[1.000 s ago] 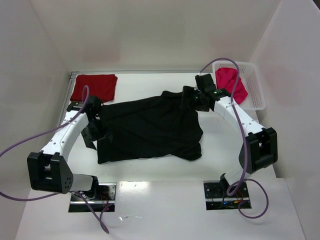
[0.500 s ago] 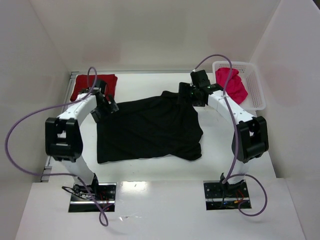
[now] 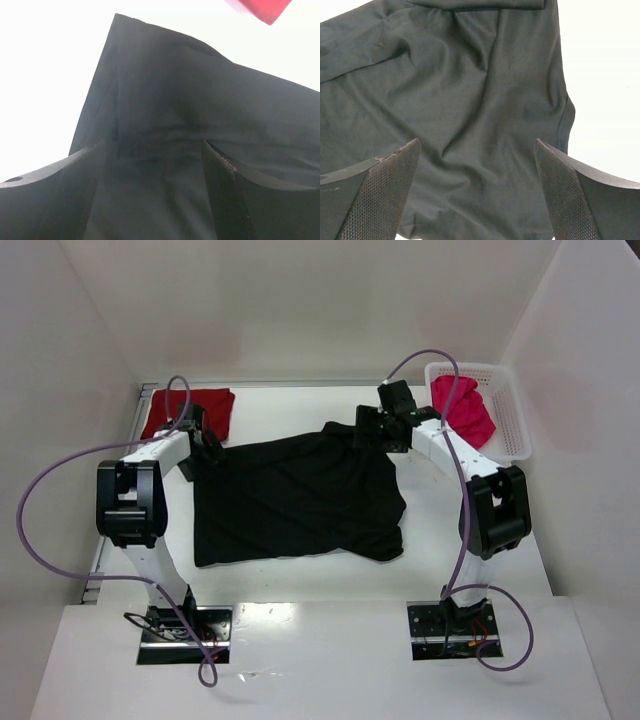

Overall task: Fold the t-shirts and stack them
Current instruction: Flatten out the tshirt

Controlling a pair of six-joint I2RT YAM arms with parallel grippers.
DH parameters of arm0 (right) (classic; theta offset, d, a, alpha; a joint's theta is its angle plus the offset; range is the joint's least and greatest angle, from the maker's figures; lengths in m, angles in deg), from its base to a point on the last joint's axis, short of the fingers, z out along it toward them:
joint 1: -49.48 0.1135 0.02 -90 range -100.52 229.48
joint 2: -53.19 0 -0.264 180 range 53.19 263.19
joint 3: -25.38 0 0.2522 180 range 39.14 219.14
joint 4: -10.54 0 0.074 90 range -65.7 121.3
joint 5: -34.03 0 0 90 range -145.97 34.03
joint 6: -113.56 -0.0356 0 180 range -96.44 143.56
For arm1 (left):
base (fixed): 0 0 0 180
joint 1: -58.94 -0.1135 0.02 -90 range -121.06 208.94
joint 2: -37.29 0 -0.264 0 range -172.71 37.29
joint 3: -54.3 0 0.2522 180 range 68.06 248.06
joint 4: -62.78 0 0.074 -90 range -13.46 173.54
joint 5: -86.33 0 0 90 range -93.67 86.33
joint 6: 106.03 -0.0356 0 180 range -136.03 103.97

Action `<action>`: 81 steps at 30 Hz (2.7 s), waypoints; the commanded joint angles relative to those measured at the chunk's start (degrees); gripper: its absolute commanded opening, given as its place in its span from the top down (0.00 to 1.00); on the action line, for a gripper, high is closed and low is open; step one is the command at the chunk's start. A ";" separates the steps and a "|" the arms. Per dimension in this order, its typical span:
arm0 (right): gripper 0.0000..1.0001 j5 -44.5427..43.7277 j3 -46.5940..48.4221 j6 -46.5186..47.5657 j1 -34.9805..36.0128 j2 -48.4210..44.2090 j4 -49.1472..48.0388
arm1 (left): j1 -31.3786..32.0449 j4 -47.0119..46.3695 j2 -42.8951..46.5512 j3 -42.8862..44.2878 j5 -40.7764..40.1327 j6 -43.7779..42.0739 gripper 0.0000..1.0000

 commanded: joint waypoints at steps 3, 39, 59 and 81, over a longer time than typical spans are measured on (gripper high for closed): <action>0.00 -1.13 3.28 0.89 -0.35 0.22 -2.15 | -0.48 -3.12 -3.47 0.86 -1.00 -1.31 0.17; 0.00 -1.13 2.75 -0.69 -0.35 0.22 -3.28 | -3.99 -7.78 1.80 -7.23 5.15 -3.50 0.84; 0.00 -3.85 10.14 -0.96 -1.40 12.43 -9.71 | -8.31 -6.46 7.07 2.88 19.92 -8.51 1.00; 0.06 -9.82 29.56 1.42 -3.51 31.15 -9.09 | -8.83 -8.83 3.03 8.32 25.63 -11.33 1.00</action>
